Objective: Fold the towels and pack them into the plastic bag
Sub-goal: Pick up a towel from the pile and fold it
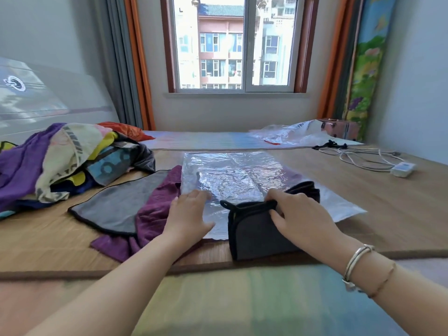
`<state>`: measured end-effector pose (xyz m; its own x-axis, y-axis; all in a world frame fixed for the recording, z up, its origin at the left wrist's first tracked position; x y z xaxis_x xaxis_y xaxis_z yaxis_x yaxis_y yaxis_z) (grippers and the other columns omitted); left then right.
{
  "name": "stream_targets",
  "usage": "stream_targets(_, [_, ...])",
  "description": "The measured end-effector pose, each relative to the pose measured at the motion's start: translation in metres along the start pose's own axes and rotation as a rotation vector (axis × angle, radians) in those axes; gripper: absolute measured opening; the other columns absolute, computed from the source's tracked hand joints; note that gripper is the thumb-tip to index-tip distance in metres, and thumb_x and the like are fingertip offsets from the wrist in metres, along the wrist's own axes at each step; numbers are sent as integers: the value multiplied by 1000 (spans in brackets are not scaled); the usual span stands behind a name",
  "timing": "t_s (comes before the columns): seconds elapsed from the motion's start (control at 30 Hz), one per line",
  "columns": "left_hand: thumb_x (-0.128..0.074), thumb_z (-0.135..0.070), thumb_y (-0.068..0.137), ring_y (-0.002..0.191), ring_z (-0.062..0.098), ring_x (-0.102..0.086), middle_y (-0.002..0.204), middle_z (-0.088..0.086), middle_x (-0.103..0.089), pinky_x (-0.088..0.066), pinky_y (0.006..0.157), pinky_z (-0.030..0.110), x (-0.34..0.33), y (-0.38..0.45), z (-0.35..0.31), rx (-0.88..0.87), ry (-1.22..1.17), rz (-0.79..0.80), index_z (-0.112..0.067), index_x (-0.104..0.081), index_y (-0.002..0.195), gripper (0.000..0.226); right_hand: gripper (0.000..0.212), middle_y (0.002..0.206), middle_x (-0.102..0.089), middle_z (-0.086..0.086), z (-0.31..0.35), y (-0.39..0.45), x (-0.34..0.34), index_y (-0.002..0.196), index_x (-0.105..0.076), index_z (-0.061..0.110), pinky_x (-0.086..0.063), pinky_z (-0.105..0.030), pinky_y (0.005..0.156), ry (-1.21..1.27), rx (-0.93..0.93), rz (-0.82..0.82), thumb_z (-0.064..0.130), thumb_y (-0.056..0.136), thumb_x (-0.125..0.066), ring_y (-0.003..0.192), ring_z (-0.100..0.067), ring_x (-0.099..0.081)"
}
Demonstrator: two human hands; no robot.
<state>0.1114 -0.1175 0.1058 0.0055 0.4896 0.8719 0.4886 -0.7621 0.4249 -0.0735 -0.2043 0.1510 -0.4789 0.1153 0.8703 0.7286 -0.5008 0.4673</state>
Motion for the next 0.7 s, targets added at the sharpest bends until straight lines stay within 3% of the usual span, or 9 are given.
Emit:
stream_targets(0.1, [-64, -32, 81, 109, 21, -55, 101, -10, -54, -41, 96, 41, -11, 9, 6, 37, -16, 9, -24, -56, 108, 29, 18, 83, -69, 8, -3, 4, -11, 108, -55, 32, -52, -37, 73, 130, -3, -18, 29, 91, -55, 85, -20, -66])
stream_targets(0.23, [-63, -27, 89, 88, 16, -66, 90, -6, -70, -51, 80, 36, -1, 16, 22, 122, -423, -161, -22, -69, 95, 9, 20, 79, -71, 15, 0, 6, -21, 105, -61, 32, -53, -35, 77, 308, 1, -71, 26, 87, -65, 85, -7, -68])
stream_targets(0.33, [-63, -36, 91, 80, 14, -68, 81, -3, -71, -51, 71, 32, 12, 23, 25, 152, -596, -275, -20, -70, 86, 18, 21, 80, -72, 17, 12, 10, -29, 104, -62, 33, -53, -31, 77, 356, 54, -101, 25, 86, -66, 84, -3, -68])
stream_targets(0.43, [-63, -42, 90, 77, 13, -70, 78, -4, -73, -56, 77, 40, 16, 31, 28, 187, -764, -313, -23, -69, 78, 23, 20, 79, -72, 17, 27, 20, -49, 104, -62, 33, -52, -32, 77, 357, 100, -66, 27, 85, -64, 83, -3, -67])
stream_targets(0.63, [-61, -38, 92, 78, 9, -71, 79, -7, -74, -57, 79, 46, 30, 23, 32, 166, -831, -346, -19, -70, 81, 23, 14, 66, -70, 12, 25, 61, -104, 96, -61, 30, -55, -36, 78, 478, -23, 66, 21, 85, -61, 74, -6, -66])
stream_targets(0.7, [-61, -39, 91, 77, 10, -71, 79, -6, -74, -57, 79, 46, 35, 22, 31, 161, -865, -348, -19, -70, 80, 24, 15, 70, -70, 7, 24, 73, -114, 100, -64, 25, -54, -36, 79, 447, -55, 58, 21, 86, -60, 80, -11, -67])
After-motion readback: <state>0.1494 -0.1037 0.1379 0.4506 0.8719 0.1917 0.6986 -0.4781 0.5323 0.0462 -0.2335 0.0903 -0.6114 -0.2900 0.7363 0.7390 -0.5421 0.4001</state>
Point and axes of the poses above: each hand's wrist, its own y-axis towards the middle knuckle, its own x-axis out of the back of the hand, z = x × y, the point moved 10 cm from there along y, towards the middle knuckle
